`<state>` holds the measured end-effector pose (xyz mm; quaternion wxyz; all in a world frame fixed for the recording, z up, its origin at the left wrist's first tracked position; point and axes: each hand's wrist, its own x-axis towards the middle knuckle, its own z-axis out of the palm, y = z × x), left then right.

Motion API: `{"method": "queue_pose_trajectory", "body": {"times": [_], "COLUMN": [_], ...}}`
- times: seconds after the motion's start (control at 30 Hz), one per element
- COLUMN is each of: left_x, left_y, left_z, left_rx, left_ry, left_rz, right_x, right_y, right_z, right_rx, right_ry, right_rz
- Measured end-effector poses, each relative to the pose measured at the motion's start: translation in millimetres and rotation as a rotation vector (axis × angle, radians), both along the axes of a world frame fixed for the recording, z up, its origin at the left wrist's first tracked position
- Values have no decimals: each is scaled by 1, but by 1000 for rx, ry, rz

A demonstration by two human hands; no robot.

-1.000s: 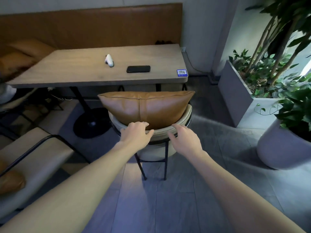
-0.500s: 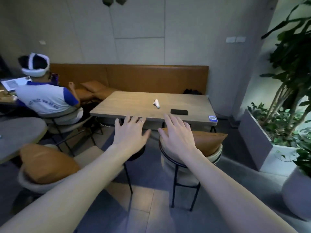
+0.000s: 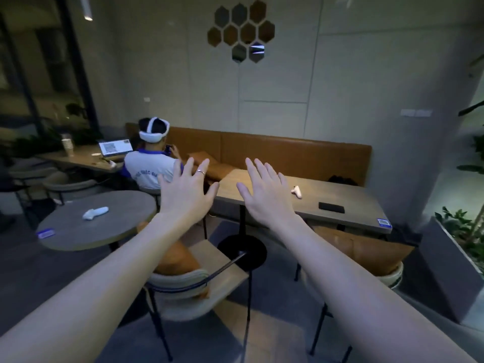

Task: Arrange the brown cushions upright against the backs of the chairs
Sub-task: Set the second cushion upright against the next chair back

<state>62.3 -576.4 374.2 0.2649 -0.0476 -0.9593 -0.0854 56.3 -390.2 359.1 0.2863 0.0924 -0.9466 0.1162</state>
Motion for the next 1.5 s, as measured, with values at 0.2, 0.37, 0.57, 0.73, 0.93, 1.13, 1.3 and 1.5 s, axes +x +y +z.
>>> {"method": "queue_pose_trajectory", "body": {"times": [0.2,0.37,0.57,0.73,0.93,1.13,1.3,1.5], "left_x": [-13,-44,-99,-177,-266,-316,-337,-362], "left_y": [-66,-100,-118,-125,-128,-150,-179,-224], "left_z": [0,-25,-62,-101,-166,-248,-309,-374], "left_rx": [73,153,175,214,256,348,498,838], "left_ry": [3,-75,-158,-255,-358,-454,-524,-613], "left_rz": [92,154,190,230,257,329,413,503], "right_x": [-17,-54,-121,-193,-280,-326,-335,-339], "right_y": [-57,-81,-104,-118,-125,-139,-159,-184], "right_z": [5,-7,-45,-96,-175,-266,-343,-414], "right_rx": [26,30,-23,-100,-171,-285,-387,-552], "right_ry": [-17,-37,-96,-196,-357,-603,-800,-967], "right_rz": [51,69,91,86,34,-14,-78,-289]}}
